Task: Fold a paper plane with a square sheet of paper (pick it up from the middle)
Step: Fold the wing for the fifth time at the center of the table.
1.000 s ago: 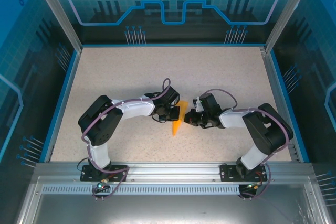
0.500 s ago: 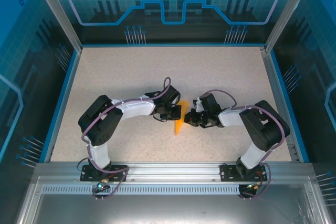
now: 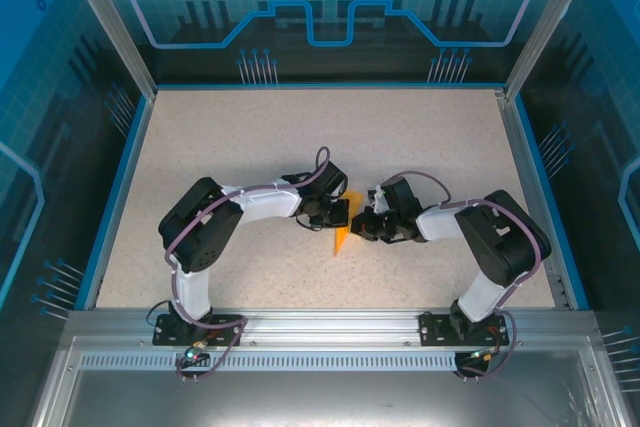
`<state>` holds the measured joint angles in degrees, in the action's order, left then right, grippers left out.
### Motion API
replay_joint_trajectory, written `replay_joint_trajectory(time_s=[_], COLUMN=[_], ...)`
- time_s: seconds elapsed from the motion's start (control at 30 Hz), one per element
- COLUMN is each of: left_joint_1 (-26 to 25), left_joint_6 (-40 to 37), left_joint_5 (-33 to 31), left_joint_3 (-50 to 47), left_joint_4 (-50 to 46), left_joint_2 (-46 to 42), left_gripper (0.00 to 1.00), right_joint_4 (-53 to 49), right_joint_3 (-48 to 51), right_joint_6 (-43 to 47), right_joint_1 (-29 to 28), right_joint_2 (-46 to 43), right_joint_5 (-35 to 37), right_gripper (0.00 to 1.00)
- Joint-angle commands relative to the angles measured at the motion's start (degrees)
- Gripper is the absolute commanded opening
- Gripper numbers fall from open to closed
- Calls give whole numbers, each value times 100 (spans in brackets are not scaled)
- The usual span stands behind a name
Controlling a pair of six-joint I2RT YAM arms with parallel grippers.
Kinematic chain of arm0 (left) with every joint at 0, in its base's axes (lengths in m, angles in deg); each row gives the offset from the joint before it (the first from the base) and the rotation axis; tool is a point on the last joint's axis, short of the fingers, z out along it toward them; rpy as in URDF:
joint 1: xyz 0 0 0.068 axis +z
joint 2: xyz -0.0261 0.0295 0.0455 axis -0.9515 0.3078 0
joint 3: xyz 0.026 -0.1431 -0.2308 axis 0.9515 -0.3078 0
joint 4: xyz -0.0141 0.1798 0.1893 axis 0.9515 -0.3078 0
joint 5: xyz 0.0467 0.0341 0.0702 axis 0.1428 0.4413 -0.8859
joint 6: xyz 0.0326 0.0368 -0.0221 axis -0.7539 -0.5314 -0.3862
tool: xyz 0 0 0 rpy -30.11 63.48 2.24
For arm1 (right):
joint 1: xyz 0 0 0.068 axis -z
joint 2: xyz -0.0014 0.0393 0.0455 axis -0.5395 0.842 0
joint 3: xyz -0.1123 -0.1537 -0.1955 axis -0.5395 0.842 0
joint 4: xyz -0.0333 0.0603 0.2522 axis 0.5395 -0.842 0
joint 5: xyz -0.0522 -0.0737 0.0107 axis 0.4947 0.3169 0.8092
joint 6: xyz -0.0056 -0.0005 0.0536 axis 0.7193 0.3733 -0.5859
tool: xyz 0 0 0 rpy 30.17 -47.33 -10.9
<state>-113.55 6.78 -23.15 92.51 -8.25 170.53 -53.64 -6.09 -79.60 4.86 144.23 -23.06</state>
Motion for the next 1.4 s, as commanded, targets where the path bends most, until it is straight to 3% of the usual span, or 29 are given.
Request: replay_joint_trajectory(time_s=[0.0,0.73,1.37], left_joint_1=[4,-17,-12], left_joint_6=[71,-360,-614], left_joint_5=[194,20,-32], left_joint_3=[170,444,447], left_joint_4=[61,-315,-386], left_joint_2=[118,504,795], left_gripper=[0,0,2], right_joint_4=[488,523,330], right_joint_3=[24,111,204], right_joint_6=[-18,88,342], right_joint_1=[-86,-86,-76], right_joint_2=[304,202,-607], right_joint_5=[83,99,148], right_gripper=[0,0,0])
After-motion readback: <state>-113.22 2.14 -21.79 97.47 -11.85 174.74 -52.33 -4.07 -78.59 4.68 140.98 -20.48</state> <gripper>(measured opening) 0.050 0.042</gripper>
